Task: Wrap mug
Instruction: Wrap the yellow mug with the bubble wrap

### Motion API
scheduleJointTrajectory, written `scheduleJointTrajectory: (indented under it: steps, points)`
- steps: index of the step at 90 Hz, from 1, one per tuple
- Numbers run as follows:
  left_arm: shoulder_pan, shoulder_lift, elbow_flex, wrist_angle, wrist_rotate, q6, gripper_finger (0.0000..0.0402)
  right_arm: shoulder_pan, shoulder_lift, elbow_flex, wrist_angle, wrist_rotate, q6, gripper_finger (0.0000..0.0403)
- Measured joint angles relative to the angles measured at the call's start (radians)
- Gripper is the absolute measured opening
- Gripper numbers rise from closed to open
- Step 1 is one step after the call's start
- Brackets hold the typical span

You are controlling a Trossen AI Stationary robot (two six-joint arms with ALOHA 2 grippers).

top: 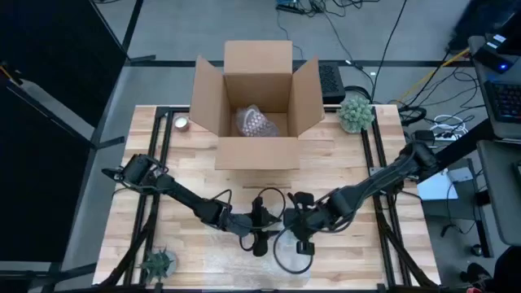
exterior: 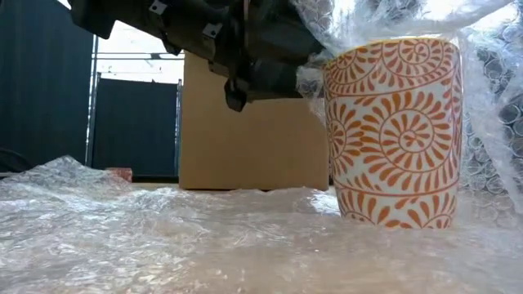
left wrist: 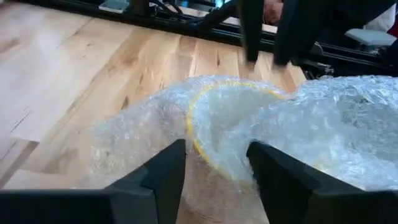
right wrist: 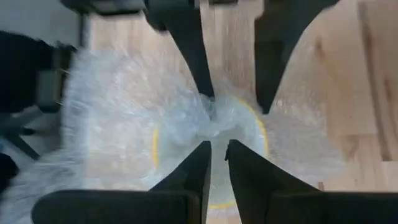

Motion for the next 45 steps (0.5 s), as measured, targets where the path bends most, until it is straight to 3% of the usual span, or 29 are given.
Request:
scheduleJointTrajectory:
  steps: [14,45]
  points:
    - [0.0,0.001,0.0,0.0,0.0,0.0,0.0164,0.019,0.034,0.004,0.139,0.043,-0.024,0.004]
    - [0.0,0.001,-0.001,0.0,0.003,0.0,0.0164,0.016,0.213,0.002,0.075,0.045,0.01,0.004]
